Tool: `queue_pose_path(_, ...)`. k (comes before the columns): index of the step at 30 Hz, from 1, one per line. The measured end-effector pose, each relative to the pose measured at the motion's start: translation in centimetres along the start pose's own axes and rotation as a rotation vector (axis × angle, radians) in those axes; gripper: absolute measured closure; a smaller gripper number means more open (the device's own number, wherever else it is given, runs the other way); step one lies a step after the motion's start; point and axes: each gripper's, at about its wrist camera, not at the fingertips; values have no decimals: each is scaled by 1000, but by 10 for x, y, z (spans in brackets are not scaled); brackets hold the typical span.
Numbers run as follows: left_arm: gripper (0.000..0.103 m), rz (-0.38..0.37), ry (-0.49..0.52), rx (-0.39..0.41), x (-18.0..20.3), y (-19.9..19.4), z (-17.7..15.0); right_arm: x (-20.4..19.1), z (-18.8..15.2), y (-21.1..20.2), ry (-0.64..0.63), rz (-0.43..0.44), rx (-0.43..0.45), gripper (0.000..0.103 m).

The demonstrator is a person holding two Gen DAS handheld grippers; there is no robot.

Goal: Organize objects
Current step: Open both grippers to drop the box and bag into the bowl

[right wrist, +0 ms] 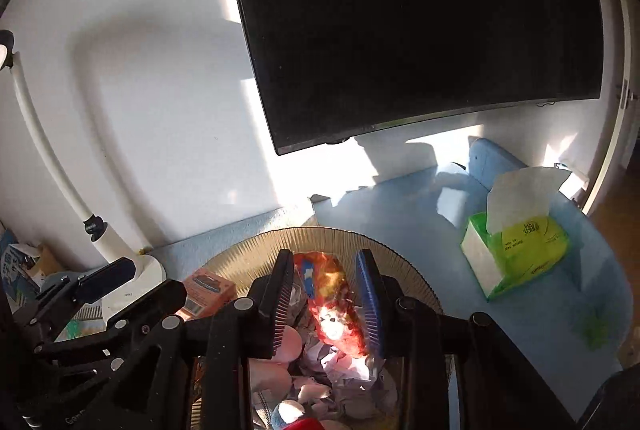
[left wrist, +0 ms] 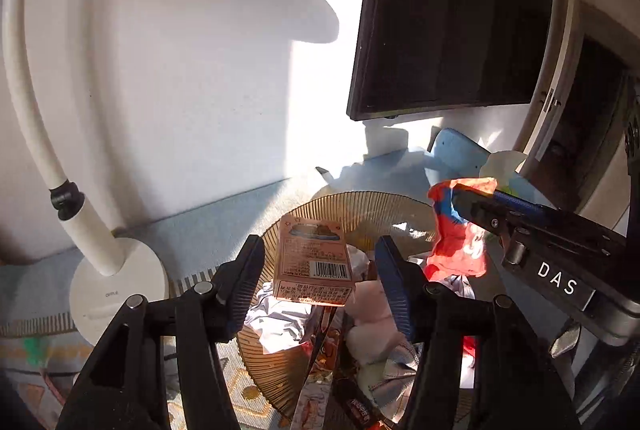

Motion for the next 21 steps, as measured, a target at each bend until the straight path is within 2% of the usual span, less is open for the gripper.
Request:
queue_pose_path(1, 33, -2, -7, 7, 0, -1, 2, 4, 0, -2, 14, 4, -1, 72)
queue_pose_path(6, 33, 6, -12, 42, -6, -24, 2, 7, -15, -23, 15, 6, 4, 71)
queue_pose_path(11, 33, 40, -18, 77, -22, -70, -11, -12, -31, -59, -7, 86, 16, 62)
queue_pose_path(16, 33, 97, -19, 139, -40, -138, -36, -53, -56, -107, -79, 212, 59, 30)
queue_pose_path(18, 28, 112, -50, 157, -55, -164, -53, -71, -72, -119, -112, 259, 58, 16)
queue_pose_path(19, 22, 125, -69, 163, -62, -175, -62, -80, -83, -123, -124, 285, 47, 7)
queue_pose_path(20, 21, 144, -96, 171, -71, -186, -74, -87, -93, -124, -129, 305, 34, 2)
queue_pose_path(21, 20, 154, -121, 171, -81, -196, -87, -95, -108, -122, -137, 327, 18, 1)
Point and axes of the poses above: each gripper's, at about its wrist camera, not at the fingertips, and y roughly the way its jaws point, x to its right, z to its top, and after that the axes turned 5 degrees about y, right-handed
